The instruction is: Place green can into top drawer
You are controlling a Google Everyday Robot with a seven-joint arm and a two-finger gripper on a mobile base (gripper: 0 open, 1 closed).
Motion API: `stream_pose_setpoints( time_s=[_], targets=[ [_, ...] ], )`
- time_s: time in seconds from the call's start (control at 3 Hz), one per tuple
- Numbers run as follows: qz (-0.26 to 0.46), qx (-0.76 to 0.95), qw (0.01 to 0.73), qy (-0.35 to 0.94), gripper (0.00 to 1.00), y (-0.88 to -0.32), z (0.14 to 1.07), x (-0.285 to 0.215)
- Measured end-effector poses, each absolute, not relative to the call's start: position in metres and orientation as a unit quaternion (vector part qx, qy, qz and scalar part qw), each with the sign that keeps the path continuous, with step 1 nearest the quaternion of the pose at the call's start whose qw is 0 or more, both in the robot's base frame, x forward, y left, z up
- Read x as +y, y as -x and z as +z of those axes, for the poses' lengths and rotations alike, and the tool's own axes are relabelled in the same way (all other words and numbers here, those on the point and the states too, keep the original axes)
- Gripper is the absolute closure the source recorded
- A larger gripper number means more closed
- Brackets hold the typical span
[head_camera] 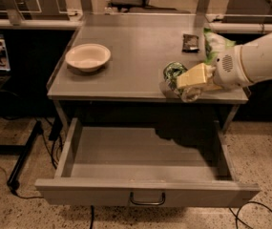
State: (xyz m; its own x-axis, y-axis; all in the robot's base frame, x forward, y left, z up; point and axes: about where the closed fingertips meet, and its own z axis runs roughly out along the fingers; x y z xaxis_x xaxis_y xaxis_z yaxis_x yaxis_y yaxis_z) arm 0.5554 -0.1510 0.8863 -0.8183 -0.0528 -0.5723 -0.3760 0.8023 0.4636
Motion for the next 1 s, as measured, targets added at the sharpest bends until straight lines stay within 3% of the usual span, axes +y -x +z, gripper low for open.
stream_pose_setpoints(
  time_s=[0.67, 1.0],
  targets=[
    [0.298, 0.913, 0.278, 0.0, 1.0, -0.461, 0.845, -0.178],
    [0.3, 0.917, 0.261, -0.027, 1.0, -0.44, 0.823, -0.18]
  ],
)
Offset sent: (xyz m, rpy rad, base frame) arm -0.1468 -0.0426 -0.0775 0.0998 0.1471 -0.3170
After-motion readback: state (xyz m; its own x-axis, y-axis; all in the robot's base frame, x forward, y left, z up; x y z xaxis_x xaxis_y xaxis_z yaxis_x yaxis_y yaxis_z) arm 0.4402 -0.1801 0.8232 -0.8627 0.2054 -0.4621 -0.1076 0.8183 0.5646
